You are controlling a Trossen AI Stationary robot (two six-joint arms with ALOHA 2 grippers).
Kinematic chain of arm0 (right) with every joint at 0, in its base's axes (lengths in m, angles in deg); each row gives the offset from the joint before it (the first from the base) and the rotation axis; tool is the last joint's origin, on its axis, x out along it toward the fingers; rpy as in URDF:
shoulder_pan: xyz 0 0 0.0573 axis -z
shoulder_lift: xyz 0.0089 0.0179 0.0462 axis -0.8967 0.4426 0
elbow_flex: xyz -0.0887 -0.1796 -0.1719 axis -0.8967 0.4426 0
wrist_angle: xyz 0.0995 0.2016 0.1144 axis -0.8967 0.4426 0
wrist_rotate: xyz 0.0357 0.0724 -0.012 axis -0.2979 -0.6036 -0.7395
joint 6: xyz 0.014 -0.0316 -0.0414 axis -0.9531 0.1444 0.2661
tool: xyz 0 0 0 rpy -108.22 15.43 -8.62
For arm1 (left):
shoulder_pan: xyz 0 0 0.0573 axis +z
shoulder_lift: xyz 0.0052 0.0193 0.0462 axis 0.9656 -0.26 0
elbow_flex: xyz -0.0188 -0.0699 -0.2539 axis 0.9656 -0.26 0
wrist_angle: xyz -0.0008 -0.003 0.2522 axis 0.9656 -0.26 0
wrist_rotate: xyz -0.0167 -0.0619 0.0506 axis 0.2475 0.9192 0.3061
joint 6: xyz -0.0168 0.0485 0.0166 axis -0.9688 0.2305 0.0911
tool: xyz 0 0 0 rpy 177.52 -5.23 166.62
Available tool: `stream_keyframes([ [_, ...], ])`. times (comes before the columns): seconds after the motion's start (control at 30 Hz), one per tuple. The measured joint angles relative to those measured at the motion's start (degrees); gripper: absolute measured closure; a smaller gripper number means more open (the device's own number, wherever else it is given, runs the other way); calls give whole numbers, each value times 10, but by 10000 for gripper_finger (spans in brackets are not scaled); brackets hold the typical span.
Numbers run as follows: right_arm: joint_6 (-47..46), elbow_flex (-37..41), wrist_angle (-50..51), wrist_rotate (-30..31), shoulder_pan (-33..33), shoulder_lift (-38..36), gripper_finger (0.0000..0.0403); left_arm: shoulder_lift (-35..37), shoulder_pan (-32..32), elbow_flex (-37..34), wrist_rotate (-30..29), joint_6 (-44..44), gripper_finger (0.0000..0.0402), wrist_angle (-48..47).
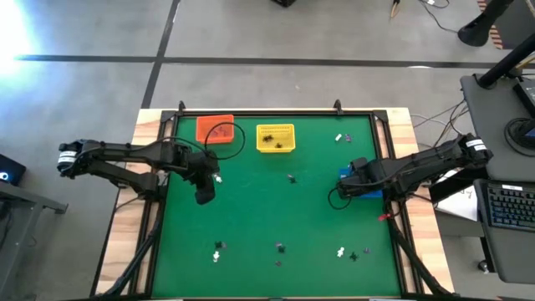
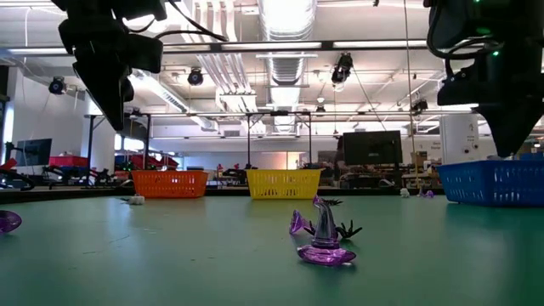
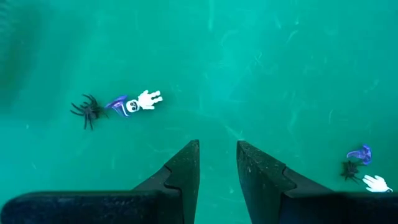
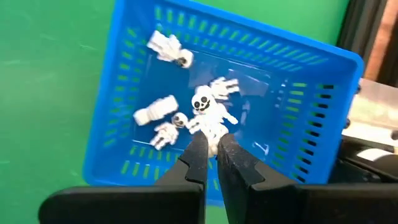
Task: Sort Halloween decoration
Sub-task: Put the white skeleton toy into the blue basket
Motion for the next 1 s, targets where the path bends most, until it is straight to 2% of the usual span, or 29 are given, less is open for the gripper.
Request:
stream_keyframes([
  [0.33, 7, 0, -1, 15, 0, -3, 331, -29, 0, 0, 2, -28, 313, 0],
  [0.53, 12, -9, 0, 18, 0, -3, 326, -43, 0, 4, 24, -28, 311, -4],
  [0.67, 29, -12, 0, 27, 0, -3, 326, -51, 0, 19, 27, -23, 294, -7],
  [0.8, 30, -16, -1, 35, 0, -3, 326, -61, 0, 23, 24, 1, 276, -8],
  [0.9, 30, -18, -5, 37, 0, -3, 326, -73, 1, 23, 22, 58, 271, -13],
  [1.0, 30, -18, -9, 37, 0, -3, 326, -87, 2, 23, -19, 109, 272, -13],
])
